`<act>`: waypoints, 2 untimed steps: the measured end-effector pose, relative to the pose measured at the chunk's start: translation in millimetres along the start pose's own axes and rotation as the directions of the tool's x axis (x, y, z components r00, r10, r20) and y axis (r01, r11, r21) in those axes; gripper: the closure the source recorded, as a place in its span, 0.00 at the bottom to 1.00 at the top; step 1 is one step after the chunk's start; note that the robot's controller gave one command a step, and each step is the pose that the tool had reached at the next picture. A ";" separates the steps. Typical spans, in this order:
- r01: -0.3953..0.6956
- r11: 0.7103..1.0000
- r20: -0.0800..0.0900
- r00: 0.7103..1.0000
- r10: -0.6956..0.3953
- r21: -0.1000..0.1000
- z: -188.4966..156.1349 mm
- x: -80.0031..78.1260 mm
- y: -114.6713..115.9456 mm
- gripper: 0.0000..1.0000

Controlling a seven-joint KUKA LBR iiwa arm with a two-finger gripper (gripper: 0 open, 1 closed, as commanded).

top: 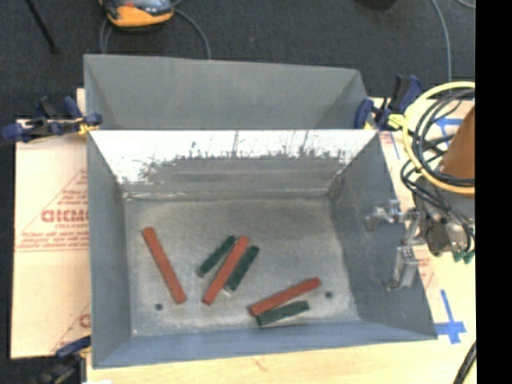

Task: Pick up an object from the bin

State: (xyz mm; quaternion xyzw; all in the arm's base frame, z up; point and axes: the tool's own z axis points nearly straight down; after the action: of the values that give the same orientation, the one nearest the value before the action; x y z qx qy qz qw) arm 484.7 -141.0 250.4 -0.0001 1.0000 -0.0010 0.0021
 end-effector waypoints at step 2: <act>0.176 0.984 -0.001 0.984 -0.176 -0.001 125.1 4.6 -3.4 0.00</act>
Offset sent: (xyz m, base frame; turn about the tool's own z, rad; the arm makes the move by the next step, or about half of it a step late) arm 0.0000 0.0000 0.0000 0.0000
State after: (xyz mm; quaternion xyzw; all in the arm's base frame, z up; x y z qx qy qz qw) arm 480.7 -144.6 125.3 -0.0884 0.9961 -0.0008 0.0014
